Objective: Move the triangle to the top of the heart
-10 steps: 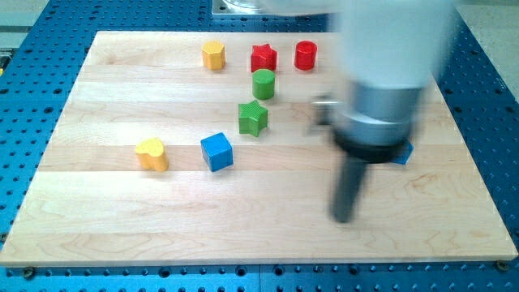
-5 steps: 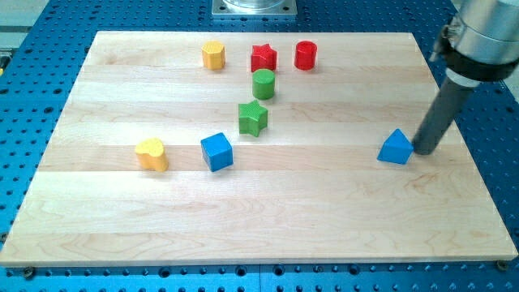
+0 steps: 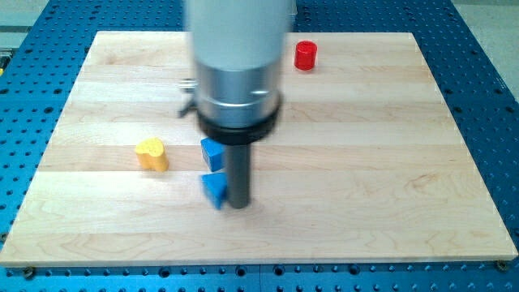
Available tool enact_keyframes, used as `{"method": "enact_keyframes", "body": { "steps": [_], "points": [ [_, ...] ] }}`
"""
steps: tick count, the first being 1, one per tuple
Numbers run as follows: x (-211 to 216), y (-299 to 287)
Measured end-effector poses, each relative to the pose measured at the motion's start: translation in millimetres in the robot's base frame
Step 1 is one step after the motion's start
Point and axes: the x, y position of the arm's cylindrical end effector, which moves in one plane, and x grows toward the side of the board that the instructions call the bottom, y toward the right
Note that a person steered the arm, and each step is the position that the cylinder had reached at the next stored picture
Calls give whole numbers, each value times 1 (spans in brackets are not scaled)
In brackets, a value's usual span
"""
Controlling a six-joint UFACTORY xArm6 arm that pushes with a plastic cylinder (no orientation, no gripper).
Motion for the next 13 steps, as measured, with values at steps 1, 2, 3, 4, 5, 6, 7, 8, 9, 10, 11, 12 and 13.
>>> {"method": "enact_keyframes", "body": {
  "steps": [1,2,3,4,5,6,7,8,9,10,11,12,13],
  "points": [
    [0,-69],
    [-15,-108],
    [-29,-139],
    [-36,-170],
    [-71,-169],
    [-69,-212],
    [-82,-205],
    [-111,-159],
    [-115,-177],
    [-132,-161],
    [-143,-159],
    [-147,-156],
    [-145,-142]
  ]
}}
